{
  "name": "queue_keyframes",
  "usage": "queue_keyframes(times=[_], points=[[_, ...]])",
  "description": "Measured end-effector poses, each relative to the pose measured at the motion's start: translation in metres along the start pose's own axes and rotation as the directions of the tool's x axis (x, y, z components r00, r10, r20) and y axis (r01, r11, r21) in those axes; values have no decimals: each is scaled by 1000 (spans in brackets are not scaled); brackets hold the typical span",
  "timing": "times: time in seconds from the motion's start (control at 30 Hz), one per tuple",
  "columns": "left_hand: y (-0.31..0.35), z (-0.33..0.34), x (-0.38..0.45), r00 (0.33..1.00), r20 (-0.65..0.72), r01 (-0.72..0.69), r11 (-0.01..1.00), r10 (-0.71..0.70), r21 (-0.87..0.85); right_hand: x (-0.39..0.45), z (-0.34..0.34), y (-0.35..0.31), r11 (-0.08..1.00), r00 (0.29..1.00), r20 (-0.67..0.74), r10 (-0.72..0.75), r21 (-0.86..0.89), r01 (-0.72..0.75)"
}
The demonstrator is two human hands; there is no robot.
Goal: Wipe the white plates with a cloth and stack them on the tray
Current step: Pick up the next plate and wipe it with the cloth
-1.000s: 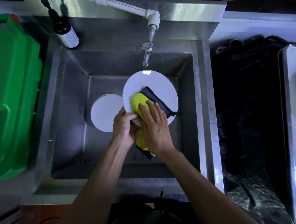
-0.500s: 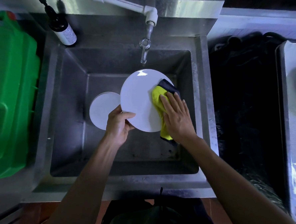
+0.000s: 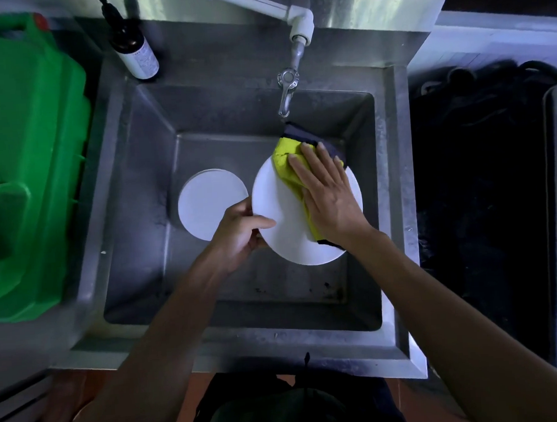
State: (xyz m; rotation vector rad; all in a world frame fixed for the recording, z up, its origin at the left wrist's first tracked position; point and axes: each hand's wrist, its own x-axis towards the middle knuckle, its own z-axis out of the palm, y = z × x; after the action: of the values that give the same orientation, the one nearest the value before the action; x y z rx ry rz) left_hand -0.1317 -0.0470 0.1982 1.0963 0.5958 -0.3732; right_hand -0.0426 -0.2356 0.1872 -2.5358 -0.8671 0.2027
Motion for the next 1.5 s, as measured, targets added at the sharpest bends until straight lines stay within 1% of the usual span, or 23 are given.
queue_keyframes(times=[0.1, 0.2, 0.27, 0.4, 0.5, 0.63, 0.77, 1.0, 1.13, 1.37, 1.5], points=[[2, 1, 1, 1000, 0, -1, 1000, 1, -11, 0, 1, -14, 996, 996, 0, -87, 33, 87], [3, 2, 3, 1000, 2, -19, 1000, 19, -15, -3, 2, -28, 989, 990, 44, -133, 78, 130], [3, 0, 6, 999, -6, -37, 999, 37, -23, -8, 2, -35, 984, 987, 61, -149, 104, 143], [2, -4, 6, 999, -2, -37, 999, 37, -40, -23, 6, -39, 979, 979, 78, -188, 100, 180], [1, -4, 4, 1000, 20, -21, 999, 21, -28, -28, 8, -35, 978, 979, 72, -189, 102, 181], [3, -4, 4, 1000, 18, 18, 1000, -18, 6, -14, 5, -32, 978, 976, 81, -203, 62, 198], [5, -1, 1, 998, 31, 57, 998, -58, 40, 12, -2, -27, 993, 993, 37, -115, 30, 114], [1, 5, -1, 998, -65, 17, 999, -19, -36, 26, -6, -8, 995, 994, -42, 100, -19, -101], [-2, 9, -2, 994, -108, -23, 998, 16, -60, 21, -4, 11, 968, 967, -28, 252, -8, -253], [-1, 20, 3, 967, -244, -97, 991, 71, -97, -5, 20, 19, 907, 909, -3, 416, 76, -415], [0, 23, 7, 956, -290, -81, 988, 39, -131, -22, 34, 6, 870, 878, 11, 479, 127, -476]])
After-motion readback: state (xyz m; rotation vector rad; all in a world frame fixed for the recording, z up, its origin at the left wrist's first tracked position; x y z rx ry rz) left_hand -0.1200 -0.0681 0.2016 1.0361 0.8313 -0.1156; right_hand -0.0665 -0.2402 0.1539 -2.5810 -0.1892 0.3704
